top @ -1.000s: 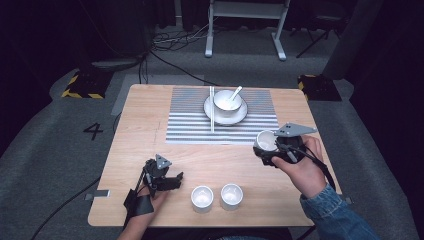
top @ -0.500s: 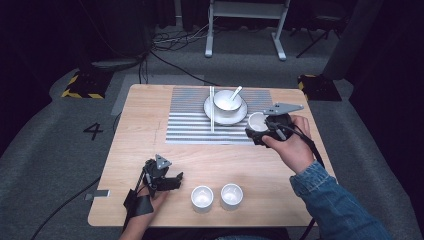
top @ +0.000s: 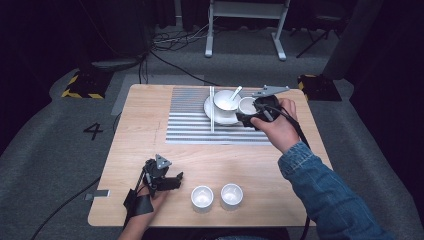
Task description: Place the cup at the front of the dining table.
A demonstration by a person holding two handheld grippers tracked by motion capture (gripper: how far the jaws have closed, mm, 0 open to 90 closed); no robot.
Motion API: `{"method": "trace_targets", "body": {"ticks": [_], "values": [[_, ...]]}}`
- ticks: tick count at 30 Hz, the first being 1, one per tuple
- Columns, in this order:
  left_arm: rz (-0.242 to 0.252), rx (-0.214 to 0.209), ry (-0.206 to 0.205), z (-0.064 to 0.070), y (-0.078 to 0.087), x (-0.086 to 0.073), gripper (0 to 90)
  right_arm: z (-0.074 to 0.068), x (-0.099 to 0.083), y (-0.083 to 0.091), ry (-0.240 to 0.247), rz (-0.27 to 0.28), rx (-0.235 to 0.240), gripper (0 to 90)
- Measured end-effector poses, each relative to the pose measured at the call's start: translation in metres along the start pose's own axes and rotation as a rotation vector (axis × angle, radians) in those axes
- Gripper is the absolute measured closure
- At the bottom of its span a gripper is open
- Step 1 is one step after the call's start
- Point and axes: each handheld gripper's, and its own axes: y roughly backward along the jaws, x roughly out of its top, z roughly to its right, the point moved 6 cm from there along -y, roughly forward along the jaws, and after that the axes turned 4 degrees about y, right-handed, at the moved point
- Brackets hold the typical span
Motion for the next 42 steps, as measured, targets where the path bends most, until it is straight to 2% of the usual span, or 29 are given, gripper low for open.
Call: {"method": "trace_targets", "body": {"ticks": [5, 9, 18, 21, 24, 25, 27, 31, 35, 36, 42], "values": [[0.0, 0.0, -0.004, -0.001, -0.001, 0.001, 18.7, 0.004, 0.013, -0.017, -0.01, -0.003, -0.003, 27.3], [0.001, 0.001, 0.0, 0.0, -0.001, 0.001, 18.7, 0.006, 0.023, -0.028, -0.014, -0.005, -0.026, 27.3], [0.004, 0.0, 0.003, 0.0, -0.002, 0.002, 18.7, 0.008, 0.046, -0.055, -0.048, 0.012, -0.039, 27.4], [0.003, 0.0, 0.001, 0.0, -0.002, 0.002, 18.7, 0.006, 0.053, -0.071, -0.1, 0.012, -0.041, 27.4], [0.002, 0.0, 0.001, 0.0, -0.002, 0.002, 18.7, 0.005, 0.055, -0.077, -0.109, 0.004, -0.044, 27.3], [0.002, 0.0, 0.001, 0.0, -0.002, 0.002, 18.7, 0.003, 0.059, -0.085, -0.112, 0.0, -0.05, 27.4], [0.002, 0.001, 0.002, 0.0, -0.002, 0.002, 18.7, 0.002, 0.06, -0.087, -0.112, -0.001, -0.052, 27.4], [0.002, 0.003, 0.007, 0.0, -0.002, 0.002, 18.7, -0.005, 0.068, -0.104, -0.134, 0.019, -0.046, 27.4], [0.002, 0.003, 0.004, 0.0, -0.002, 0.002, 18.7, -0.009, 0.069, -0.114, -0.143, 0.011, -0.045, 27.4], [0.002, 0.003, 0.006, 0.0, -0.002, 0.002, 18.7, -0.012, 0.07, -0.123, -0.141, 0.001, -0.051, 27.4], [0.002, 0.003, 0.007, 0.0, -0.002, 0.002, 18.7, -0.022, 0.073, -0.145, -0.142, -0.002, -0.052, 27.4]]}}
